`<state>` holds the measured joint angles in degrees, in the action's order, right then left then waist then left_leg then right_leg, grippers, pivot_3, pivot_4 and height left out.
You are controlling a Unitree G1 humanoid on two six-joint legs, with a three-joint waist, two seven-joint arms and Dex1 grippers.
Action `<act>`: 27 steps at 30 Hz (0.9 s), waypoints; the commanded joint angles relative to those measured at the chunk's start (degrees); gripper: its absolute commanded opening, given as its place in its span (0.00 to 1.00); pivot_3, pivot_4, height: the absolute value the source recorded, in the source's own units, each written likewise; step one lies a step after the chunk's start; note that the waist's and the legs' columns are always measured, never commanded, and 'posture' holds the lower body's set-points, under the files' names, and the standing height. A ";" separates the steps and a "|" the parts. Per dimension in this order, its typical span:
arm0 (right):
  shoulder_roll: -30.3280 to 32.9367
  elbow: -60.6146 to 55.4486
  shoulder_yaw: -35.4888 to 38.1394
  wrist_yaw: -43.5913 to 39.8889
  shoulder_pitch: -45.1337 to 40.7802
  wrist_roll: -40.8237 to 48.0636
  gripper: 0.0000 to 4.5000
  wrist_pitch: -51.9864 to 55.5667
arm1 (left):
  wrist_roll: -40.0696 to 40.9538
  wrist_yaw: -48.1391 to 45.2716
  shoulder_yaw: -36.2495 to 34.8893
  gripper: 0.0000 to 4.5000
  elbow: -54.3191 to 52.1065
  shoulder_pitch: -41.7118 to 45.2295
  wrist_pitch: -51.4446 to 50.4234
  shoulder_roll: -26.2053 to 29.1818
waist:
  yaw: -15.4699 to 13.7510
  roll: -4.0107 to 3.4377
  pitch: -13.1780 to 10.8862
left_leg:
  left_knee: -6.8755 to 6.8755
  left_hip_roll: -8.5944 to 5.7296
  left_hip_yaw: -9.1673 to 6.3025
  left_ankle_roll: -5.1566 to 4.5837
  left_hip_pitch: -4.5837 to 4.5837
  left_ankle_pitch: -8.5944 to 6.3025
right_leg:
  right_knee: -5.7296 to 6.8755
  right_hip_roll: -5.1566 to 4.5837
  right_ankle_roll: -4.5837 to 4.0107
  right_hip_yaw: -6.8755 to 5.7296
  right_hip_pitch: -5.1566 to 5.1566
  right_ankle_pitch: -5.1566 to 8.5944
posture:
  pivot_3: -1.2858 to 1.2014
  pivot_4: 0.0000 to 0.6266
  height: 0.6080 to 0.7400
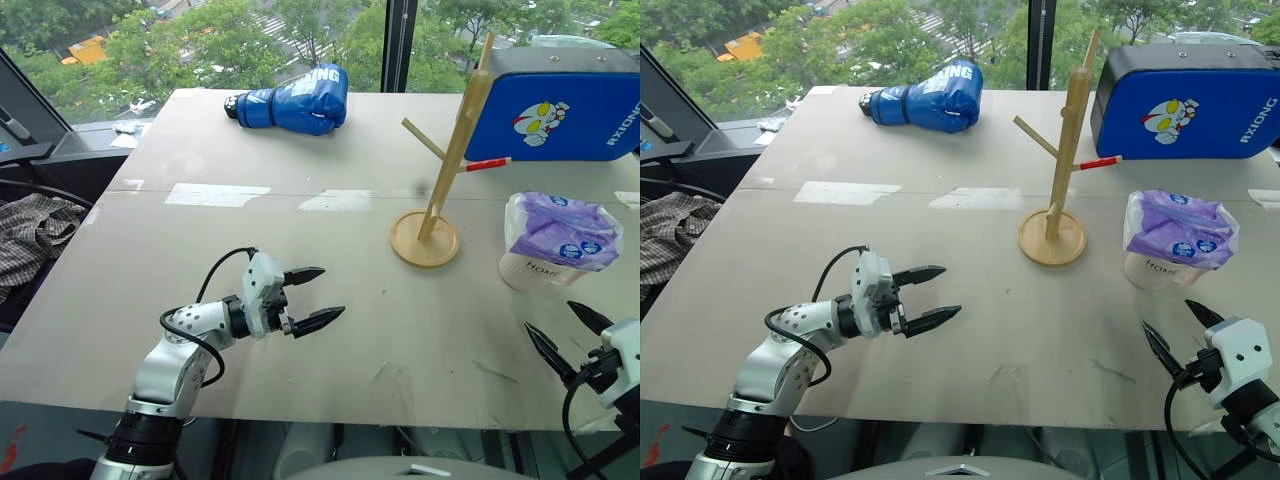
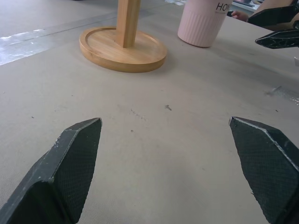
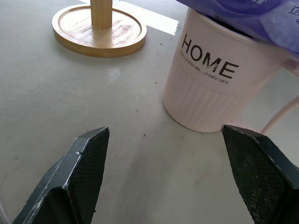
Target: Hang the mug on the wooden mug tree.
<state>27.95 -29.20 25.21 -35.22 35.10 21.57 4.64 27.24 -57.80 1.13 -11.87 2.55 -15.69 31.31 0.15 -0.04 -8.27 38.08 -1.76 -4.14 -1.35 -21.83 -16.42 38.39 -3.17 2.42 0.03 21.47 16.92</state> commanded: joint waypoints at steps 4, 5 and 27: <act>-0.51 -4.35 0.05 1.82 -1.83 -0.23 0.86 -0.13 | 2.28 -1.63 -0.54 1.00 -0.54 3.38 0.46 -0.84 | -0.08 0.00 0.00 | 0.00 0.00 0.00 0.00 -0.01 0.00 | 0.00 0.00 0.00 -0.01 0.00 0.00 | 0.52 0.24 1.00; -0.54 -4.92 0.04 2.10 -1.87 -0.21 0.86 0.25 | 2.24 -1.93 -0.41 1.00 -0.11 3.94 0.58 -0.95 | -0.09 0.00 0.00 | 0.01 0.00 0.00 0.00 0.00 0.00 | 0.00 0.00 0.00 -0.01 0.00 0.00 | 0.52 0.24 1.00; 25.09 -23.62 6.12 11.03 -16.47 -1.69 0.99 27.68 | 9.07 -10.60 -1.37 1.00 -7.72 4.11 0.61 0.60 | 0.41 0.16 -0.05 | 0.13 -0.03 0.00 -0.01 -0.10 0.00 | -0.05 0.05 0.01 -0.06 -0.02 -0.01 | 0.52 0.24 1.00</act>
<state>52.19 -54.04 33.21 -24.86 19.23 24.21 32.29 35.10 -69.57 0.22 -15.58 7.56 -14.89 31.82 0.56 0.12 -8.32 38.20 -1.79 -4.15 -1.34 -21.94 -16.41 38.32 -3.12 2.43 -0.04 21.45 16.92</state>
